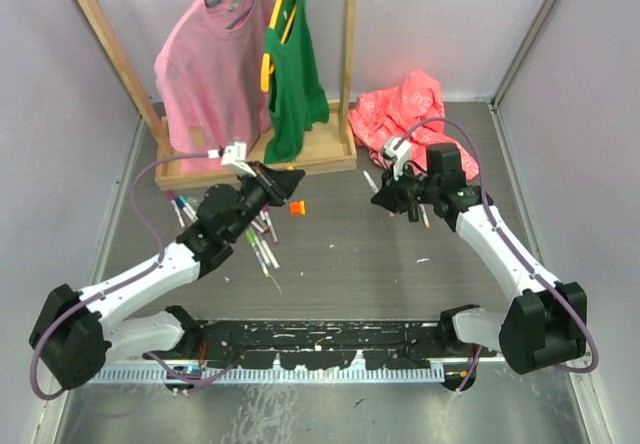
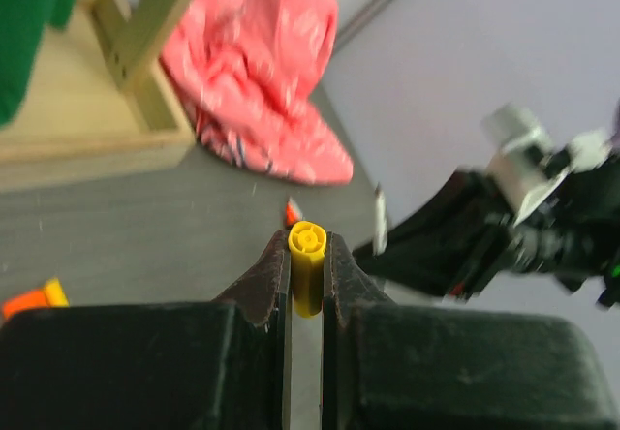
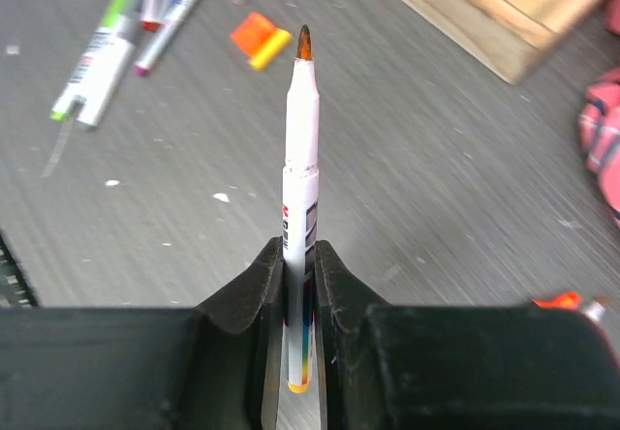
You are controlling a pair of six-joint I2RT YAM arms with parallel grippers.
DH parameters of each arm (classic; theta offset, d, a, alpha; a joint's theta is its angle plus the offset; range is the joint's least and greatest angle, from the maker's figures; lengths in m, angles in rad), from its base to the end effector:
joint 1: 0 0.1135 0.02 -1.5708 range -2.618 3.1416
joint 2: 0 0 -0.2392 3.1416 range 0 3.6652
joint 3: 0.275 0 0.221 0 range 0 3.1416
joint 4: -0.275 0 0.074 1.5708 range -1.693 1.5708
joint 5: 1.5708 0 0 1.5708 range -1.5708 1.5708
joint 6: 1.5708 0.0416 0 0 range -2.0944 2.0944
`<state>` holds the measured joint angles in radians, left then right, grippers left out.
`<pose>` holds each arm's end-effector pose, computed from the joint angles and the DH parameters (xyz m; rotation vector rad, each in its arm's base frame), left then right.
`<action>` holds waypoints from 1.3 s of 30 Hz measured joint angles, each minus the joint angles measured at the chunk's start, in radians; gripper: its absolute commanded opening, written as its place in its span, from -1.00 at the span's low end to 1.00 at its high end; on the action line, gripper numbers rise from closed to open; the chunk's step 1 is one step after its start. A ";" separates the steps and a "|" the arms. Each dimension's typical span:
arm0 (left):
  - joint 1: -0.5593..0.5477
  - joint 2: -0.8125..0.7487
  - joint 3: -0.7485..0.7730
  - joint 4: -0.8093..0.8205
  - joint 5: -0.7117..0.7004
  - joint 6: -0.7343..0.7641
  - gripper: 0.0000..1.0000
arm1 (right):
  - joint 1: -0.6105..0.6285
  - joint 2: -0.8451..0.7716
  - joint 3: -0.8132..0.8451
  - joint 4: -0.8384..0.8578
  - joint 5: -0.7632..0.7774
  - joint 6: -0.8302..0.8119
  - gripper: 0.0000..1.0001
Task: Open the pen caps
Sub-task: Place the pen cap at the center of the board.
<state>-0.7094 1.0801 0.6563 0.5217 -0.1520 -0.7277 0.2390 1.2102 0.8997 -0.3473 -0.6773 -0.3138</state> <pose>0.1865 -0.1518 0.3030 -0.1452 1.5579 -1.0428 0.2277 0.0823 0.2644 -0.9294 1.9355 0.7058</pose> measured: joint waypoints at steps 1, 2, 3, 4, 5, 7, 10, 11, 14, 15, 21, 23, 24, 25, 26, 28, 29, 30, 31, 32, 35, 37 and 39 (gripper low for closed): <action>0.000 0.017 0.001 -0.023 0.027 -0.010 -1.00 | -0.011 0.000 0.002 -0.009 0.033 -0.011 -0.99; 0.000 0.038 0.004 -0.047 0.050 -0.018 -1.00 | -0.022 0.000 0.006 -0.019 0.062 -0.021 -0.99; 0.000 0.071 0.011 -0.080 0.075 -0.027 -1.00 | -0.032 0.001 0.008 -0.027 0.087 -0.026 -0.99; 0.000 0.101 0.017 -0.101 0.093 -0.037 -1.00 | -0.043 0.002 0.011 -0.036 0.112 -0.031 -0.99; 0.000 0.138 0.024 -0.127 0.110 -0.047 -1.00 | -0.055 0.002 0.014 -0.042 0.132 -0.033 -0.99; -0.003 0.228 0.040 -0.165 0.138 -0.070 -1.00 | -0.072 0.002 0.016 -0.045 0.160 -0.036 -0.99; -0.016 0.343 0.065 -0.240 0.143 -0.088 -1.00 | -0.095 0.002 0.017 -0.047 0.188 -0.036 -0.99; -0.024 0.377 0.080 -0.276 0.128 -0.090 -1.00 | -0.100 0.002 0.017 -0.047 0.195 -0.036 -0.99; -0.058 0.441 0.142 -0.371 0.070 -0.082 -1.00 | -0.107 0.002 0.017 -0.048 0.205 -0.036 -0.99; -0.071 0.463 0.175 -0.408 0.043 -0.072 -1.00 | -0.108 0.002 0.017 -0.048 0.206 -0.036 -0.99; -0.098 0.584 0.328 -0.509 -0.042 -0.037 -1.00 | -0.109 0.002 0.017 -0.051 0.206 -0.035 -0.99; -0.098 0.635 0.376 -0.555 -0.066 -0.021 -1.00 | -0.109 0.002 0.017 -0.051 0.205 -0.036 -0.99; -0.098 0.658 0.397 -0.576 -0.076 -0.013 -1.00 | -0.110 0.002 0.017 -0.051 0.205 -0.036 -0.99; -0.098 0.685 0.424 -0.603 -0.088 -0.005 -1.00 | -0.110 0.002 0.017 -0.051 0.205 -0.036 -0.99; -0.098 0.702 0.441 -0.619 -0.095 0.004 -0.99 | -0.110 0.002 0.017 -0.051 0.205 -0.036 -0.99; -0.098 0.740 0.478 -0.661 -0.116 0.022 -0.98 | -0.110 0.002 0.017 -0.051 0.205 -0.036 -0.99; -0.098 0.749 0.490 -0.676 -0.125 0.032 -0.96 | -0.110 0.002 0.017 -0.051 0.205 -0.036 -0.99; -0.098 0.756 0.499 -0.690 -0.133 0.039 -0.95 | -0.110 0.002 0.017 -0.051 0.205 -0.036 -0.99; -0.098 0.762 0.508 -0.705 -0.142 0.046 -0.94 | -0.110 0.002 0.017 -0.051 0.205 -0.036 -0.99; -0.098 0.766 0.517 -0.717 -0.150 0.056 -0.93 | -0.110 0.002 0.017 -0.051 0.205 -0.036 -0.99; -0.098 0.785 0.553 -0.753 -0.178 0.075 -0.91 | -0.110 0.002 0.017 -0.051 0.205 -0.036 -0.99; -0.098 0.809 0.583 -0.774 -0.195 0.089 -0.90 | -0.110 0.002 0.017 -0.051 0.205 -0.036 -0.99; -0.098 0.832 0.609 -0.795 -0.209 0.095 -0.89 | -0.110 0.002 0.017 -0.051 0.205 -0.036 -0.99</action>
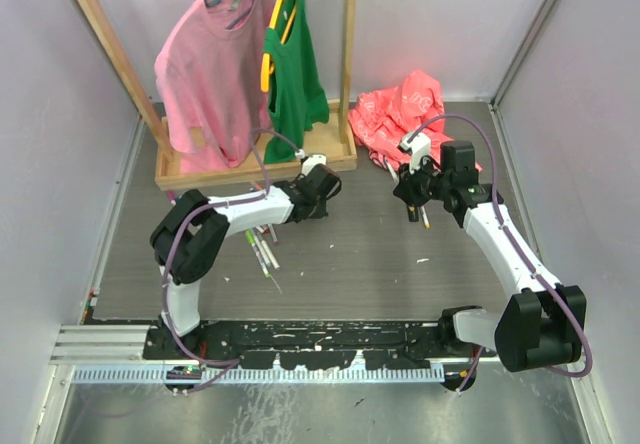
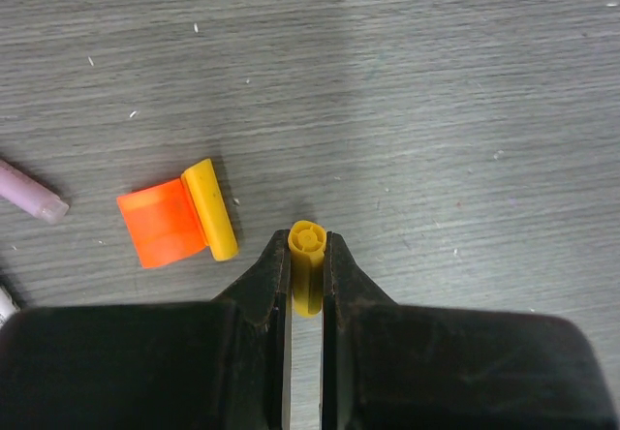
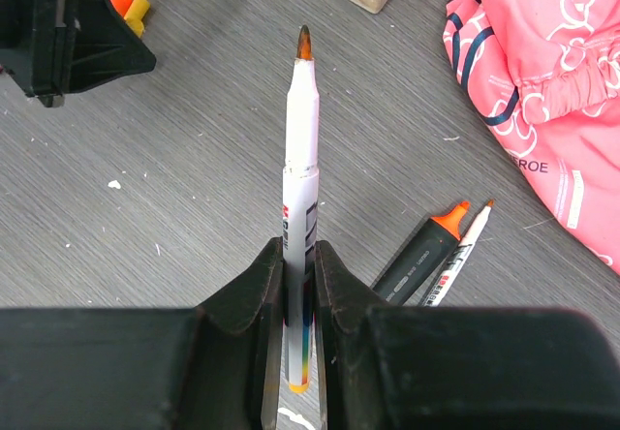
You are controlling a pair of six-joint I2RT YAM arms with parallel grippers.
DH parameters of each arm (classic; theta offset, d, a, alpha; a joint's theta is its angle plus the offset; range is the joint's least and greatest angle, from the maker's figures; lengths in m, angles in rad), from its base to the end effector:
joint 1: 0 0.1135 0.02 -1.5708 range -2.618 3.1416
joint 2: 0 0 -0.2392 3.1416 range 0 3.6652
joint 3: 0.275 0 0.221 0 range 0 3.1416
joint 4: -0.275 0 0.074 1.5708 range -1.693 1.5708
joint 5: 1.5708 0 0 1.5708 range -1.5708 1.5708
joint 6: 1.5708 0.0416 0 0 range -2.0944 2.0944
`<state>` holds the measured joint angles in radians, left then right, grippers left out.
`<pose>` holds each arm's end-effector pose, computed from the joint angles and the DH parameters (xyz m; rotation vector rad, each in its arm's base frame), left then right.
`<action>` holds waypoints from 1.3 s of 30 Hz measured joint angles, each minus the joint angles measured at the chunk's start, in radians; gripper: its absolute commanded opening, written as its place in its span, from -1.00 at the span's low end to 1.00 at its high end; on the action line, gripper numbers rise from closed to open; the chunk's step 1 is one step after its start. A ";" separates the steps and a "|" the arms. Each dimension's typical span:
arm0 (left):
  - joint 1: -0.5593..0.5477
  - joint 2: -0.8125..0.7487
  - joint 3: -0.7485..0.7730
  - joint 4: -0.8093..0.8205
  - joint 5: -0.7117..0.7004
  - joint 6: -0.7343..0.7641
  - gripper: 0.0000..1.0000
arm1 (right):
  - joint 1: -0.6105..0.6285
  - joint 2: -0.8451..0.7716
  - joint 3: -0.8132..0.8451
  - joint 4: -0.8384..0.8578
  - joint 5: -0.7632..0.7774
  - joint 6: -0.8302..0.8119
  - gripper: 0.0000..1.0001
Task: Open the pen caps
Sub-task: Place the pen cap at the center of the board.
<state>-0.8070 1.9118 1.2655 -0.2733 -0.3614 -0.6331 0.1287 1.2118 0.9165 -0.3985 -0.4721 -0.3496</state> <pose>0.2696 -0.2602 0.1689 0.0614 2.4194 -0.2060 0.2379 0.0499 0.2620 -0.7597 2.0717 0.4109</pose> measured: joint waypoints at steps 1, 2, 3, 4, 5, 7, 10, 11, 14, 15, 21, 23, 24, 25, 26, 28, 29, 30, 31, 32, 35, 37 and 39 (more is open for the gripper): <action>0.000 0.012 0.013 -0.015 -0.008 0.003 -0.88 | 0.000 0.000 0.000 0.000 0.000 0.000 -0.99; 0.000 0.023 0.024 -0.026 -0.014 0.007 -0.87 | 0.000 0.000 0.000 0.000 0.000 0.000 -0.98; 0.000 0.031 0.034 -0.037 -0.021 0.013 -0.86 | 0.000 0.000 0.000 0.000 0.000 0.000 -0.99; 0.000 0.037 0.040 -0.045 -0.027 0.018 -0.84 | 0.000 0.000 0.000 0.000 0.000 0.000 -0.98; 0.000 0.041 0.043 -0.050 -0.032 0.019 -0.84 | 0.000 0.000 0.000 0.000 0.000 0.000 -0.99; 0.000 0.043 0.043 -0.061 -0.041 0.022 -0.81 | 0.000 0.000 0.000 0.000 0.000 0.000 -0.99; 0.000 0.044 0.043 -0.072 -0.053 0.023 -0.78 | 0.000 0.000 0.000 0.000 0.000 0.000 -0.99; 0.000 0.045 0.044 -0.075 -0.055 0.023 -0.77 | 0.000 0.000 0.000 0.000 0.000 0.000 -0.99; 0.000 0.055 0.053 -0.085 -0.064 0.024 -0.71 | 0.000 0.000 0.000 0.000 0.000 0.000 -0.99; 0.000 0.058 0.055 -0.085 -0.066 0.026 -0.70 | 0.000 0.000 0.000 0.000 0.000 0.000 -0.98; 0.000 0.063 0.060 -0.093 -0.081 0.030 -0.54 | 0.000 0.000 0.000 0.000 0.000 0.000 -0.98; 0.000 0.063 0.060 -0.097 -0.083 0.033 -0.54 | 0.000 0.000 0.000 0.000 0.000 0.000 -0.98; 0.000 0.063 0.060 -0.098 -0.085 0.034 -0.54 | 0.000 0.000 0.000 0.000 0.000 0.000 -0.98; 0.000 0.063 0.060 -0.098 -0.086 0.037 -0.54 | 0.000 0.000 0.000 0.000 0.000 0.000 -0.98; 0.000 0.063 0.060 -0.098 -0.087 0.040 -0.54 | 0.000 0.000 0.000 -0.001 0.000 0.000 -0.98; 0.000 0.063 0.060 -0.098 -0.087 0.043 -0.54 | 0.000 0.000 0.000 -0.001 0.000 0.000 -0.98; 0.000 0.063 0.060 -0.098 -0.087 0.043 -0.53 | 0.000 0.000 0.000 -0.001 0.000 0.000 -0.98; 0.000 0.063 0.060 -0.098 -0.087 0.044 -0.53 | 0.000 0.000 0.000 -0.001 0.000 0.000 -0.98; 0.000 0.063 0.060 -0.098 -0.087 0.044 -0.53 | 0.000 0.000 0.000 -0.001 0.000 0.000 -0.98; 0.000 0.063 0.060 -0.098 -0.087 0.044 -0.53 | 0.000 0.000 0.000 -0.001 0.000 0.000 -0.98; 0.000 0.062 0.060 -0.098 -0.084 0.045 -0.52 | 0.000 0.000 0.000 -0.002 0.000 0.000 -0.98; 0.000 0.053 0.058 -0.096 -0.075 0.045 -0.51 | 0.000 0.000 0.000 -0.002 0.000 0.000 -0.98; 0.000 0.029 0.041 -0.084 -0.061 0.045 -0.49 | -0.003 0.000 0.000 -0.003 0.002 0.000 -0.98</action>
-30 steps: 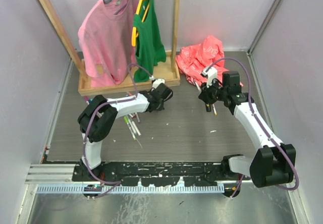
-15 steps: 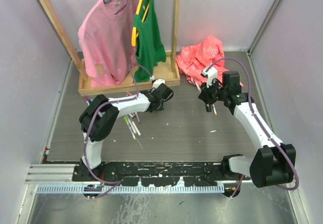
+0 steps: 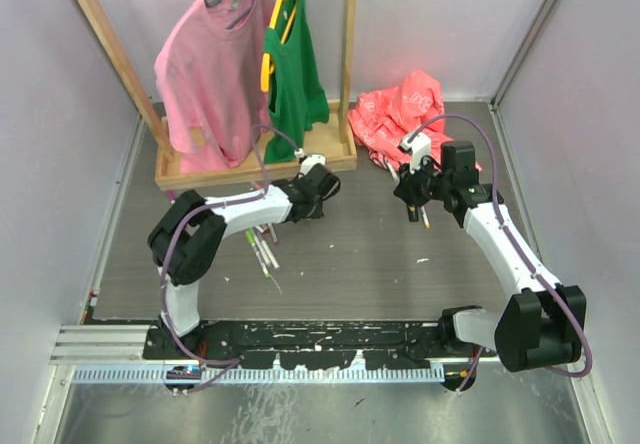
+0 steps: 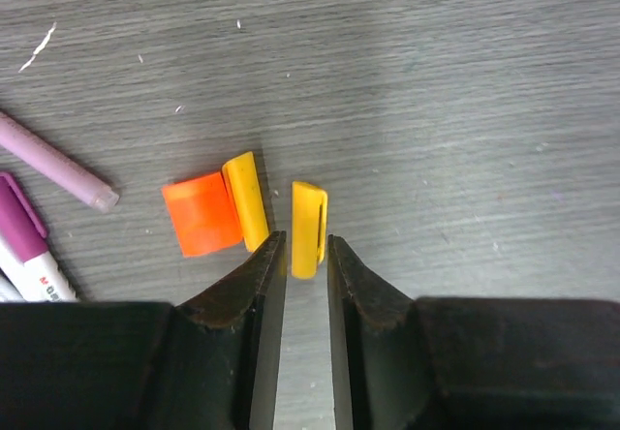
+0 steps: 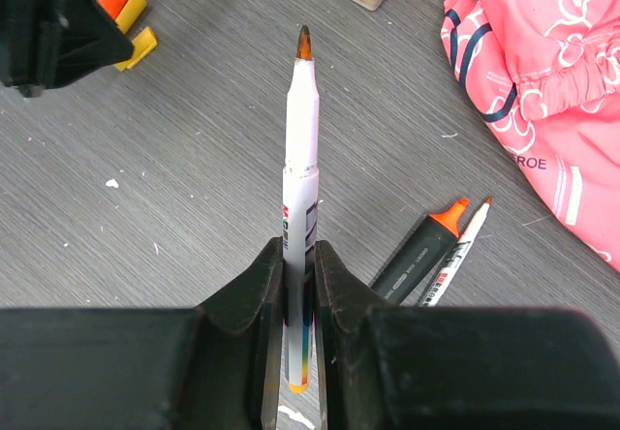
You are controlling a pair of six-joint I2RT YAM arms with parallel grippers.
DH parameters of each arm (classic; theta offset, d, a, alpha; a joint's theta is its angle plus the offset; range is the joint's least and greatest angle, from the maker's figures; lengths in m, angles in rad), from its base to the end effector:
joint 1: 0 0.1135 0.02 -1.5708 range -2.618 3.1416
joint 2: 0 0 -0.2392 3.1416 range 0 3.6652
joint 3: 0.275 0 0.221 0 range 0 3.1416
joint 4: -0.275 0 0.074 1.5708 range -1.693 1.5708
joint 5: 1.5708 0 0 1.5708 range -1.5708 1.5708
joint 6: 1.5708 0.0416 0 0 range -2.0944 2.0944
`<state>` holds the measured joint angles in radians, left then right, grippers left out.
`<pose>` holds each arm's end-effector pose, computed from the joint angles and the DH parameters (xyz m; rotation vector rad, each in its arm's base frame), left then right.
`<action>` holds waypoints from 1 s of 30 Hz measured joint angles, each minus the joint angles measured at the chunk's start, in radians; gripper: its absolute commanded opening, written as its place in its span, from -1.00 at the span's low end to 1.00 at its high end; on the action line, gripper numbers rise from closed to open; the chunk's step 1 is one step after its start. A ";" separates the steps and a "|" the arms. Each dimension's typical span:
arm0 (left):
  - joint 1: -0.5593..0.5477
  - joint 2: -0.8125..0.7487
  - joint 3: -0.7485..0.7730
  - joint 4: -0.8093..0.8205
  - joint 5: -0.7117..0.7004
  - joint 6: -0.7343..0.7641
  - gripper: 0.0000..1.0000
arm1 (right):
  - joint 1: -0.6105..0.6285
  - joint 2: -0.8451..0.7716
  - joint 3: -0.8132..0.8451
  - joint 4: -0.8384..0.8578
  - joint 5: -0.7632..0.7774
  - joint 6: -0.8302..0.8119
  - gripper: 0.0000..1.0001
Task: Open the pen caps
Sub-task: Place the pen cap at the center of the board, then place the pen at the center of the board.
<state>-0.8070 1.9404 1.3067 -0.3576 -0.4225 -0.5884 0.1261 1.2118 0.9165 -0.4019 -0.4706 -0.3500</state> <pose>0.2714 -0.2588 0.1653 0.1109 2.4376 -0.0663 0.2378 0.0492 0.2616 -0.7567 2.0762 0.4086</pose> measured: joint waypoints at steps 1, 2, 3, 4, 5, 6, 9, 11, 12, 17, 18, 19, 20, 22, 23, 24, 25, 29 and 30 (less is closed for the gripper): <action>0.000 -0.019 -0.013 0.006 0.008 0.000 -0.48 | -0.002 0.000 0.000 0.000 0.002 0.000 -0.98; 0.000 -0.048 -0.033 0.018 0.018 -0.001 -0.47 | -0.004 0.000 0.000 0.000 0.005 0.000 -0.98; 0.000 -0.079 -0.054 0.031 0.029 -0.001 -0.46 | -0.006 0.000 0.000 -0.001 0.010 0.000 -0.98; 0.000 -0.107 -0.073 0.040 0.039 -0.002 -0.43 | -0.010 0.002 0.000 -0.001 0.014 0.000 -0.98; 0.000 -0.147 -0.102 0.061 0.053 -0.002 -0.41 | -0.014 0.005 0.000 -0.002 0.020 0.000 -0.98; 0.000 -0.178 -0.122 0.074 0.063 -0.002 -0.39 | -0.019 0.009 0.003 -0.004 0.028 0.000 -0.98; 0.000 -0.271 -0.192 0.134 0.098 -0.003 -0.30 | -0.040 0.035 0.014 -0.010 0.058 0.001 -0.97; 0.000 -0.333 -0.248 0.180 0.121 -0.005 -0.23 | -0.058 0.060 0.021 -0.011 0.083 0.005 -0.97; 0.000 -0.360 -0.274 0.198 0.130 -0.005 -0.17 | -0.068 0.075 0.023 -0.012 0.093 0.008 -0.96; 0.000 -0.487 -0.412 0.301 0.165 -0.005 0.22 | -0.126 0.170 0.043 -0.027 0.134 0.016 -0.92; 0.000 -0.504 -0.433 0.319 0.167 -0.007 0.30 | -0.139 0.192 0.048 -0.032 0.140 0.016 -0.92; 0.000 -0.522 -0.459 0.339 0.169 -0.009 0.35 | -0.151 0.212 0.053 -0.036 0.147 0.016 -0.92; 0.000 -0.539 -0.483 0.356 0.171 -0.011 0.37 | -0.160 0.230 0.057 -0.040 0.154 0.016 -0.92; 0.000 -0.569 -0.533 0.392 0.177 -0.014 0.42 | -0.176 0.259 0.059 -0.043 0.173 0.015 -0.91; 0.000 -0.583 -0.560 0.409 0.180 -0.015 0.44 | -0.180 0.270 0.060 -0.046 0.184 0.014 -0.91; 0.000 -0.592 -0.578 0.420 0.182 -0.015 0.44 | -0.183 0.279 0.060 -0.047 0.193 0.014 -0.91; 0.000 -0.602 -0.598 0.430 0.184 -0.015 0.45 | -0.185 0.289 0.061 -0.048 0.203 0.014 -0.90; 0.002 -0.640 -0.653 0.463 0.192 -0.014 0.48 | -0.194 0.319 0.066 -0.049 0.235 0.012 -0.86; 0.002 -0.653 -0.663 0.472 0.192 -0.014 0.48 | -0.197 0.330 0.070 -0.049 0.240 0.012 -0.85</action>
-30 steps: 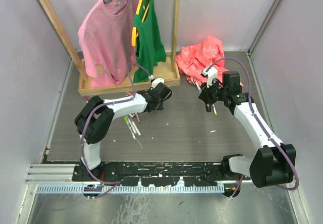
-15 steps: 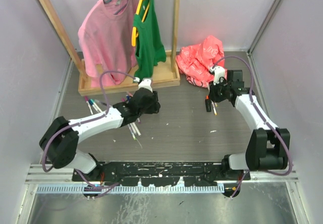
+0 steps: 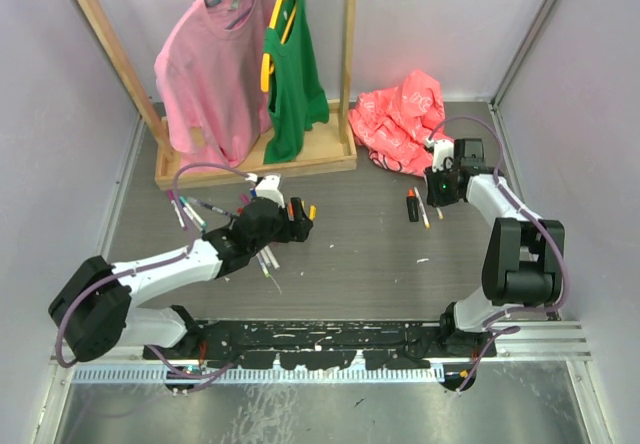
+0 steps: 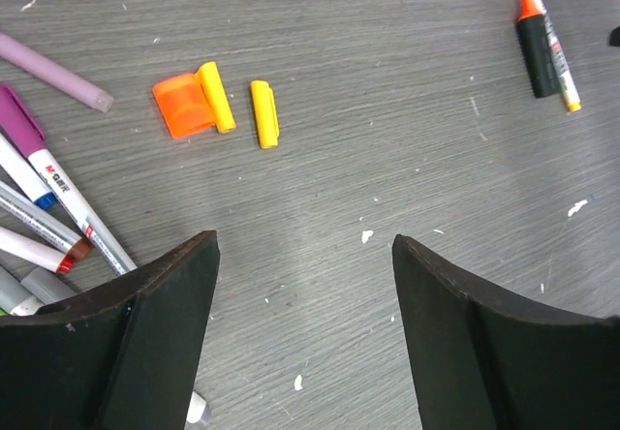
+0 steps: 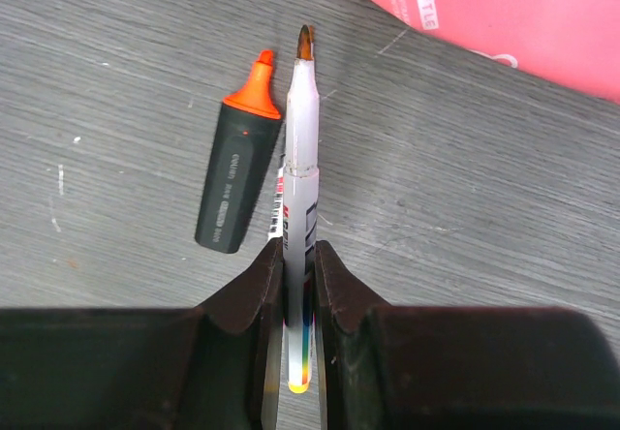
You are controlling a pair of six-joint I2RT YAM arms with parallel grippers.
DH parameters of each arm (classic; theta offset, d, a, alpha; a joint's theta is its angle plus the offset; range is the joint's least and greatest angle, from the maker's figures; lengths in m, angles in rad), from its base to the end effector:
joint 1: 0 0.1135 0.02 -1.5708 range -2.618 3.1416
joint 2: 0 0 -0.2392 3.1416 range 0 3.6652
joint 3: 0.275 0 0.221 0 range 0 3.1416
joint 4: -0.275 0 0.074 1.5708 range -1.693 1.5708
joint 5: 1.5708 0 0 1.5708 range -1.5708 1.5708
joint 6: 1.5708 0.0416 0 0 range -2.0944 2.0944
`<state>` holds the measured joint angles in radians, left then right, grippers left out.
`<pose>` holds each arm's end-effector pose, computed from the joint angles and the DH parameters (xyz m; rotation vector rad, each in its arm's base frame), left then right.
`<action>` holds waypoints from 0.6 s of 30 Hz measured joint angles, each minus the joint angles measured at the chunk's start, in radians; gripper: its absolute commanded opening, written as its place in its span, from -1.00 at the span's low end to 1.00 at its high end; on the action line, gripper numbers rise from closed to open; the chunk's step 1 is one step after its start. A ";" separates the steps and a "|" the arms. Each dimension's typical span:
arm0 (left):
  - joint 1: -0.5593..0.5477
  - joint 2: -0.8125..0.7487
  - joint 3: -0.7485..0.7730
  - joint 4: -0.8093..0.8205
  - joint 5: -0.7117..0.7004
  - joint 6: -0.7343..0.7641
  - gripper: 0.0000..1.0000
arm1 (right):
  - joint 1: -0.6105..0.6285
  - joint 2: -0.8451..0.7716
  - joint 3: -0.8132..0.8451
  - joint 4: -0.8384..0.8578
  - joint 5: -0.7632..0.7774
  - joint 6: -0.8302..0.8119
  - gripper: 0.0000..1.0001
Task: Open the pen caps
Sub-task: Place the pen at the center of the board.
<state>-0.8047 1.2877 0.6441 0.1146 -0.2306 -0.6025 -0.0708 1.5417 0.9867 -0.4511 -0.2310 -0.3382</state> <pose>0.1859 -0.1795 0.2058 0.0745 2.1420 -0.6050 0.2867 -0.0108 0.1948 -0.4234 2.5066 0.1389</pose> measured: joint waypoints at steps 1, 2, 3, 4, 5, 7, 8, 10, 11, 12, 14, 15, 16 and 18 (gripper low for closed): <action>0.000 -0.016 -0.011 0.010 0.000 0.001 0.48 | -0.003 0.013 0.005 0.000 0.004 0.000 -0.84; 0.000 -0.033 -0.019 0.018 0.000 0.002 0.49 | -0.007 0.025 0.008 0.000 0.009 0.000 -0.83; 0.000 -0.048 -0.026 0.026 -0.001 0.003 0.51 | -0.012 0.038 0.010 0.000 0.012 0.000 -0.81; 0.000 -0.061 -0.031 0.034 -0.001 0.007 0.51 | -0.016 0.049 0.012 -0.003 0.014 0.000 -0.80; 0.000 -0.076 -0.036 0.041 -0.001 0.010 0.53 | -0.019 0.060 0.014 -0.008 0.014 0.000 -0.79; 0.000 -0.101 -0.046 0.056 -0.003 0.014 0.58 | -0.023 0.079 0.022 -0.020 0.016 0.000 -0.75; 0.000 -0.113 -0.051 0.060 -0.006 0.015 0.60 | -0.024 0.091 0.027 -0.025 0.016 0.000 -0.74; 0.000 -0.140 -0.066 0.070 -0.011 0.017 0.63 | -0.027 0.113 0.038 -0.035 0.016 0.000 -0.70; 0.000 -0.151 -0.073 0.073 -0.014 0.017 0.63 | -0.028 0.126 0.043 -0.041 0.014 0.000 -0.68; 0.000 -0.163 -0.082 0.078 -0.018 0.017 0.65 | -0.028 0.135 0.048 -0.046 0.013 0.000 -0.67; 0.000 -0.183 -0.099 0.085 -0.024 0.017 0.65 | -0.030 0.159 0.060 -0.057 0.008 0.000 -0.64; 0.000 -0.191 -0.106 0.087 -0.027 0.017 0.66 | -0.031 0.169 0.064 -0.060 0.007 0.000 -0.61; 0.000 -0.198 -0.113 0.090 -0.028 0.017 0.66 | -0.033 0.179 0.067 -0.063 0.002 0.000 -0.58; 0.000 -0.208 -0.121 0.092 -0.031 0.017 0.66 | -0.037 0.196 0.073 -0.074 -0.008 0.000 -0.54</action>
<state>-0.8047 1.0801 0.5236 0.2062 -0.2619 -0.5858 -0.1074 1.7378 1.0595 -0.5247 -0.2390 -0.3382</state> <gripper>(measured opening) 0.826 0.211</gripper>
